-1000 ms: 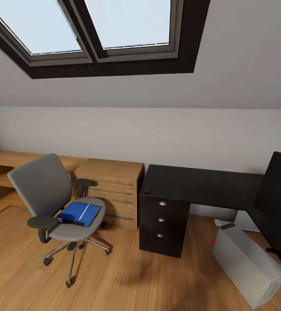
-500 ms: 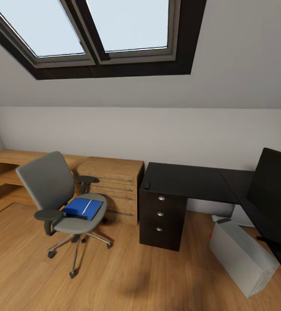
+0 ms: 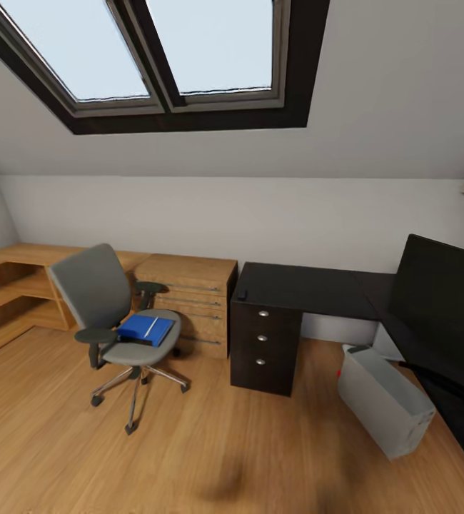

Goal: In the bedroom, organize the workspace by keeping the computer under the desk, ensuring the monitor is on the desk, placing the keyboard on the desk next to the monitor, placing the mouse on the desk next to the keyboard, moving the folder from the swivel chair onto the desk next to the mouse, stacking the notebook on top of the folder with the pen on top of the notebook, and positioning the swivel chair next to the desk.

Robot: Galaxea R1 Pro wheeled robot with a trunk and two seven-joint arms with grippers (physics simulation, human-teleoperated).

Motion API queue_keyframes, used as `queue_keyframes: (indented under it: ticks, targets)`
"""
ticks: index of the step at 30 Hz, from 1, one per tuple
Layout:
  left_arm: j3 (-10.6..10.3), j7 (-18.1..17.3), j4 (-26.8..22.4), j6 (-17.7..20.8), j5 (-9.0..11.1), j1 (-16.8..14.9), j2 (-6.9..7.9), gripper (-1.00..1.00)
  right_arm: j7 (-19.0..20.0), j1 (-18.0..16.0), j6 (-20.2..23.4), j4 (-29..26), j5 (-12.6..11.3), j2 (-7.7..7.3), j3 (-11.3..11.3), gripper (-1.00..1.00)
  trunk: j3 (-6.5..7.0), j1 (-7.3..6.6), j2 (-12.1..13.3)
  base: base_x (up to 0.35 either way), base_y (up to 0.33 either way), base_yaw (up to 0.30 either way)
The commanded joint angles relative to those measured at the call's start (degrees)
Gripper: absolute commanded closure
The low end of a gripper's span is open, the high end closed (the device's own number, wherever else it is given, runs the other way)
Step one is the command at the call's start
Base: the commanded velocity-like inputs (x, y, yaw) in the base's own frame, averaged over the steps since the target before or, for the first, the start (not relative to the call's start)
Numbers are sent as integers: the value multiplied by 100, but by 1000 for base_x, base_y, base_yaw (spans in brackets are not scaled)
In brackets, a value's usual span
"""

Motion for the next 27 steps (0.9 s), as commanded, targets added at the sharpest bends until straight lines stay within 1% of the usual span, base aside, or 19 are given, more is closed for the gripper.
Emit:
queue_keyframes:
  ticks: [1,5,8,27]
  targets:
    - [-49,29,0,-27,53,-5,0,-100,-22,-4,-12,5,-40,4,49,-100,-7,-4,-4,-338,0,0]
    - [-51,29,1,-27,53,-5,-8,-100,-26,-4,-8,5,-40,3,43,-100,-7,-4,-4,-338,0,-13]
    - [-55,29,7,-27,53,-5,-15,-100,-27,-4,-1,5,-40,2,42,-100,-7,-4,-4,-338,0,-171]
    - [-59,29,9,-16,53,-5,-18,-100,-27,-4,1,5,-40,2,46,-100,-26,-4,-4,-338,-3,-255]
